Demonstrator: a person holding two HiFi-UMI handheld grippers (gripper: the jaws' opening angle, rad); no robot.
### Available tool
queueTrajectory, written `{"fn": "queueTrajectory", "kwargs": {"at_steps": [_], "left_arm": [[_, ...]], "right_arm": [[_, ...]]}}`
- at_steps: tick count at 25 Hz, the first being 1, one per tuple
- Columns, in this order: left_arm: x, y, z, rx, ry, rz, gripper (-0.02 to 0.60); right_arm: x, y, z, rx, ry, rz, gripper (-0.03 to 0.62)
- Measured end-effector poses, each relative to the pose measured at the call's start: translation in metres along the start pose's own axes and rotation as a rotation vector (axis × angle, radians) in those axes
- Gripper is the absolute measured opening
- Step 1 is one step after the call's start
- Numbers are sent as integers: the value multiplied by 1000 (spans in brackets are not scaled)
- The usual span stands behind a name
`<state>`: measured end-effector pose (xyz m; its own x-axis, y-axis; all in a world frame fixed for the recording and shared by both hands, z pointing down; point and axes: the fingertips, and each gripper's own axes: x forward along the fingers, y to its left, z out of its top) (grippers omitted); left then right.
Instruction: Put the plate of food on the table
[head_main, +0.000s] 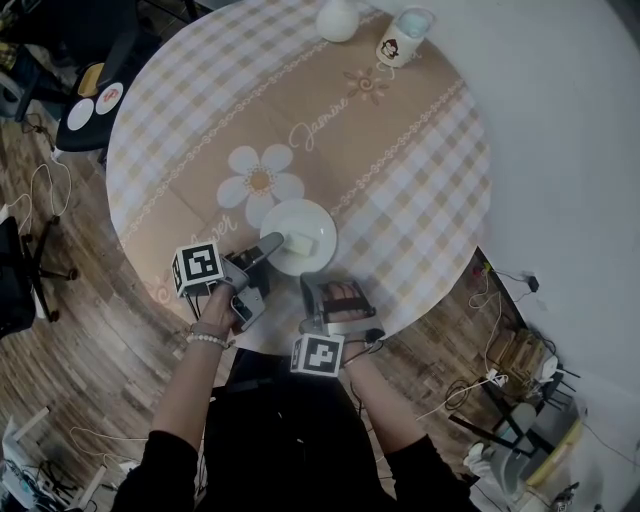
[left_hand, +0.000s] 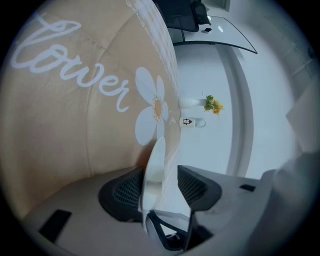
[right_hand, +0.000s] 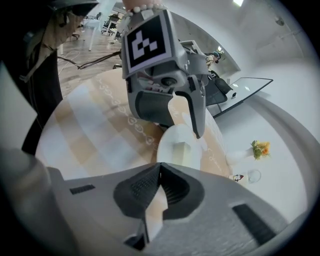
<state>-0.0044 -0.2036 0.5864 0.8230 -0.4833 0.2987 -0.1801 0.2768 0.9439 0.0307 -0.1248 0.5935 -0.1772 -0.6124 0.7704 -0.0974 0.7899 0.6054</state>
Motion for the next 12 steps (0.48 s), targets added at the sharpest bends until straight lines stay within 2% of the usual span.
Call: {"fn": "queueTrajectory", "kwargs": {"at_steps": [7,12], "left_arm": [[-14,7,-4,-22,-10,12,192],[-9,8,2,-46,-22,16,195]], "right_arm": [[7,4,2,13,7,14,0],[8,1,3,71,-22,29,2]]}}
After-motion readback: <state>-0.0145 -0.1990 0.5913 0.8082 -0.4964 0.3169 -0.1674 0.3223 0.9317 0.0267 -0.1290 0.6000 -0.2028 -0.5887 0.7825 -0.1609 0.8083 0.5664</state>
